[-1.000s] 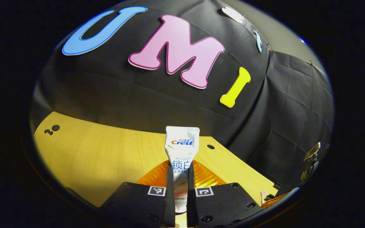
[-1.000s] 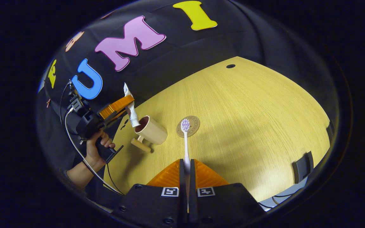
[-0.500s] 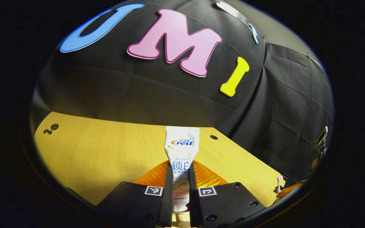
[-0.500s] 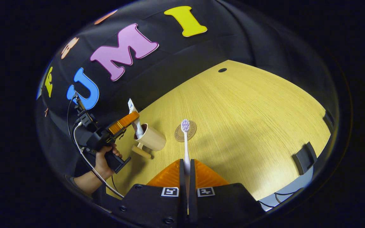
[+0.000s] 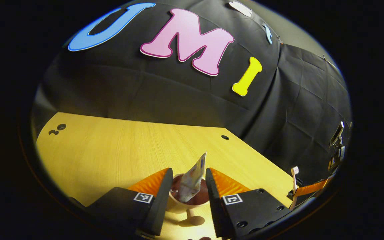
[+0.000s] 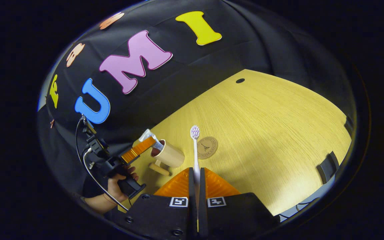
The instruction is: Put the toothbrush and toothpaste on the desktop into the cup, then pick up the cup and place it on the coaster on the desktop.
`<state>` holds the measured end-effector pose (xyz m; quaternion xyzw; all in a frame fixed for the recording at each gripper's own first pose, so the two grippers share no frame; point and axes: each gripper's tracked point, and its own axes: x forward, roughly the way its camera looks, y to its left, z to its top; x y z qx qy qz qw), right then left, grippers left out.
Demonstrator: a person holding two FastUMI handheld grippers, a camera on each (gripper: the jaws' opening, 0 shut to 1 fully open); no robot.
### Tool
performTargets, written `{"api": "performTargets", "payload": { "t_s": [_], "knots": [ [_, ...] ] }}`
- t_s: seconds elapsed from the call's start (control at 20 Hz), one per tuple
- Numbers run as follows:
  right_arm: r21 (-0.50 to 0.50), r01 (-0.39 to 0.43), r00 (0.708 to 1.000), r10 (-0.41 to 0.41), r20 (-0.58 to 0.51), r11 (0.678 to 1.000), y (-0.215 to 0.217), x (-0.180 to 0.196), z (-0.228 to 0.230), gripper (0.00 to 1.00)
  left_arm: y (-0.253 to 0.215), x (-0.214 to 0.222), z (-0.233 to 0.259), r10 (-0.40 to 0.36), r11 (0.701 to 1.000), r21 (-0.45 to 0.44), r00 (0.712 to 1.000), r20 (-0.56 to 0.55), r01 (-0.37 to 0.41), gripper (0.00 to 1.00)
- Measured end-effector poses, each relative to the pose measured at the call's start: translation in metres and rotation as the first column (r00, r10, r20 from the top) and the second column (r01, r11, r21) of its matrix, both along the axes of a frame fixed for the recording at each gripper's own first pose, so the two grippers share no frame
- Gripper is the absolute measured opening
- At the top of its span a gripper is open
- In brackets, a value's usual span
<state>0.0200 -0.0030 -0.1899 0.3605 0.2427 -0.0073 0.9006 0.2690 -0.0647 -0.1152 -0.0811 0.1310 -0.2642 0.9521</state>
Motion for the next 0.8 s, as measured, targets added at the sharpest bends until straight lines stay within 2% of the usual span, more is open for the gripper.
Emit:
{"api": "performTargets", "payload": {
  "t_s": [0.3, 0.65, 0.8],
  "knots": [
    [0.026, -0.046, 0.989, 0.042, 0.139, 0.999, 0.022, 0.050, 0.040, 0.06, 0.023, -0.033, 0.008, 0.005, 0.999, 0.043, 1.000, -0.006, -0.004, 0.74],
    [0.094, -0.063, 0.957, 0.033, 0.287, 0.994, 0.055, 0.129, 0.077, 0.06, 0.056, -0.083, -0.003, 0.020, 0.996, 0.087, 0.997, -0.071, -0.014, 0.74],
    [0.086, -0.069, 0.927, 0.032, 0.374, 0.994, 0.063, 0.158, 0.098, 0.06, 0.070, -0.101, -0.003, 0.021, 0.994, 0.109, 0.997, -0.076, -0.013, 0.75]
  ]
}}
